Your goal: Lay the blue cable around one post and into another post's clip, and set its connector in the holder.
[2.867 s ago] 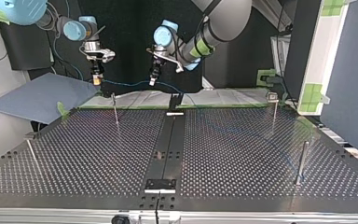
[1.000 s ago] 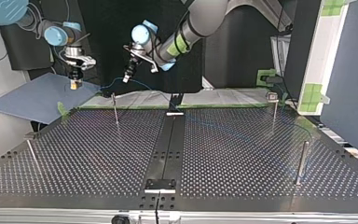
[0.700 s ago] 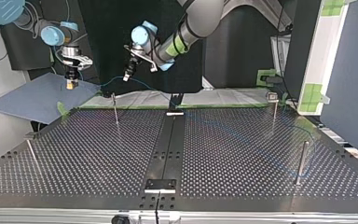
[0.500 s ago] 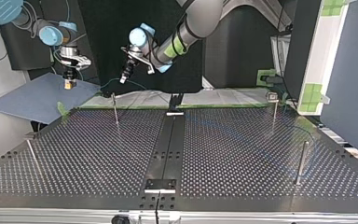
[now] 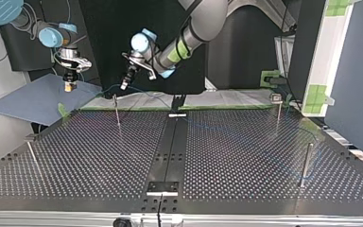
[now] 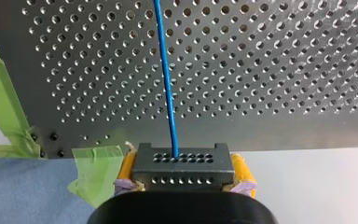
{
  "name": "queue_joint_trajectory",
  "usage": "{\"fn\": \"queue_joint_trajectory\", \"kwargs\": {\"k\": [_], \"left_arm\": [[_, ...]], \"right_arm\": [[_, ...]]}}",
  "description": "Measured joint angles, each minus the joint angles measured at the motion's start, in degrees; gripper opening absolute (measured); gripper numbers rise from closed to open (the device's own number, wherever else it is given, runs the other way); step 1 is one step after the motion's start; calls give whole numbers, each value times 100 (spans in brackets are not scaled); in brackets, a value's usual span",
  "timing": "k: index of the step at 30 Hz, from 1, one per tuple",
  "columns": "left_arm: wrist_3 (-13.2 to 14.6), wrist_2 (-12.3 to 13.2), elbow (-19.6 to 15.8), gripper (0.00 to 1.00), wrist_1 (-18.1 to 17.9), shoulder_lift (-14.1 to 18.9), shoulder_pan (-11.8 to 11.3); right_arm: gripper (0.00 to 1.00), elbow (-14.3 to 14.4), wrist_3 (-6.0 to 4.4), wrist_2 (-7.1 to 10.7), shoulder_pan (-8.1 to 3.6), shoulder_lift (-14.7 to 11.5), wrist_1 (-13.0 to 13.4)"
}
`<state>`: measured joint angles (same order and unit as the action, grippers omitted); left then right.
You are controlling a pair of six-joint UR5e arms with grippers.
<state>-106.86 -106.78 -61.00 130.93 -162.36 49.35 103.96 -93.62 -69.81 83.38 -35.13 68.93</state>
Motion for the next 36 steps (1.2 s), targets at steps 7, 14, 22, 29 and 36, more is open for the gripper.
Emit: {"fn": "queue_joint_trajectory", "kwargs": {"k": [7, 14, 22, 29, 36], "left_arm": [[-17, 59, 15, 0, -5, 0, -88], [-18, 89, 19, 0, 4, 0, -152], [0, 108, 19, 0, 44, 0, -218], [8, 157, 22, 0, 47, 0, -247], [5, 197, 21, 0, 58, -3, -272]], "right_arm": [[21, -82, -8, 9, 14, 0, -52], [21, -198, -23, 10, 23, 0, -109], [21, -336, -13, 10, 59, -2, -240], [21, -396, -1, 10, 106, -3, -272], [21, -454, -16, 10, 150, 0, -300]]}}
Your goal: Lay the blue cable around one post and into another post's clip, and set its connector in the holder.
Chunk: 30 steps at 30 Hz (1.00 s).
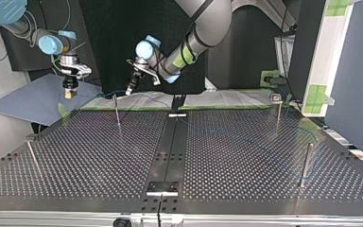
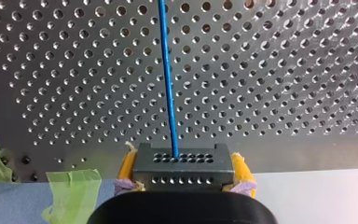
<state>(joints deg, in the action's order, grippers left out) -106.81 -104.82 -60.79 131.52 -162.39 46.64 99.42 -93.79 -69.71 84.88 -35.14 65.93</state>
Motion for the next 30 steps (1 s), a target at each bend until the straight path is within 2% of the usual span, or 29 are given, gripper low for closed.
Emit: {"fn": "queue_joint_trajectory", "kwargs": {"k": [24, 30], "left_arm": [[-41, 144, 86, 0, 139, -4, -182], [-41, 173, 87, 0, 149, -5, -203]], "right_arm": [[21, -209, -49, 0, 137, 1, -137], [21, -271, -100, 0, 153, 1, -140]]}}
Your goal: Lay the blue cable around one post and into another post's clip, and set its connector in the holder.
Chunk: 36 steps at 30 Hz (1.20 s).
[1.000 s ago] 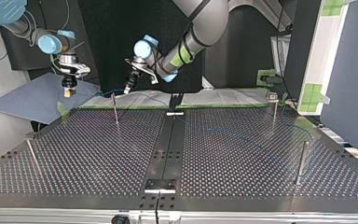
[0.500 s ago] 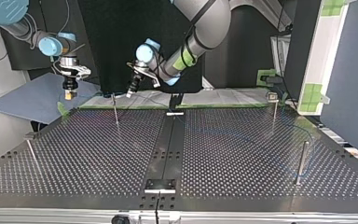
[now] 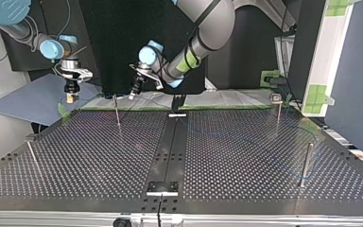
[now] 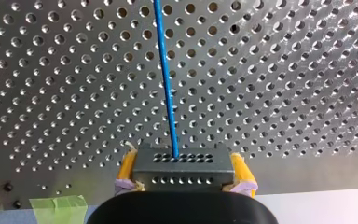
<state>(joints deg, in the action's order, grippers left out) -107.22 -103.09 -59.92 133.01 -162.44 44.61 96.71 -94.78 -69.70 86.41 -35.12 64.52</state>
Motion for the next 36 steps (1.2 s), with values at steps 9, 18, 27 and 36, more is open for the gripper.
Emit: {"fn": "queue_joint_trajectory", "kwargs": {"k": [9, 18, 27, 36], "left_arm": [[0, 34, 6, 0, 14, 3, -39], [-22, 69, 37, 0, 34, 3, -77], [-26, 105, 50, 0, 47, 4, -105], [-24, 111, 53, 32, 53, 4, -116]], "right_arm": [[21, -95, -80, 0, 3, 0, -7], [21, -173, -103, 0, 11, 0, -53], [21, -173, -104, -1, 26, 0, -35], [21, -176, -93, 0, 38, 0, -38]]}}
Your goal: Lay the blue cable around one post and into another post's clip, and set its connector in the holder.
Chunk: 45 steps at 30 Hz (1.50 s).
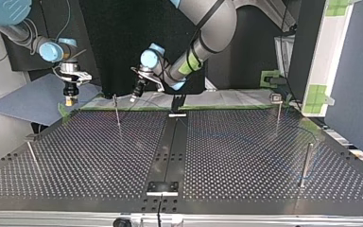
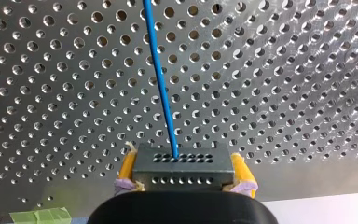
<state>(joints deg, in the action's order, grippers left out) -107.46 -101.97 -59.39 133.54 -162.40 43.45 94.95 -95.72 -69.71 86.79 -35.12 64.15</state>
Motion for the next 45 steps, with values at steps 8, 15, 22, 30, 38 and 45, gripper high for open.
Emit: {"fn": "queue_joint_trajectory", "kwargs": {"k": [8, 15, 22, 30, 38, 45], "left_arm": [[1, -34, -1, 96, 76, 0, -1], [-32, -93, 0, 100, 266, 4, -26], [-26, 4, 10, 100, 528, 10, -67], [133, 240, 40, 100, 902, 49, -107], [248, 253, 41, 100, 1048, 145, -93], [384, 196, 37, 100, 1226, 216, -52]], "right_arm": [[21, 3, -5, 0, 14, 0, -2], [21, 2, -9, 0, 22, 0, -14], [21, 3, -10, 1, 24, 2, -22], [21, 2, -2, 1, 24, 7, -51], [21, 3, -1, 3, 24, 9, -59], [21, 3, -2, 5, 13, 9, -64]]}}
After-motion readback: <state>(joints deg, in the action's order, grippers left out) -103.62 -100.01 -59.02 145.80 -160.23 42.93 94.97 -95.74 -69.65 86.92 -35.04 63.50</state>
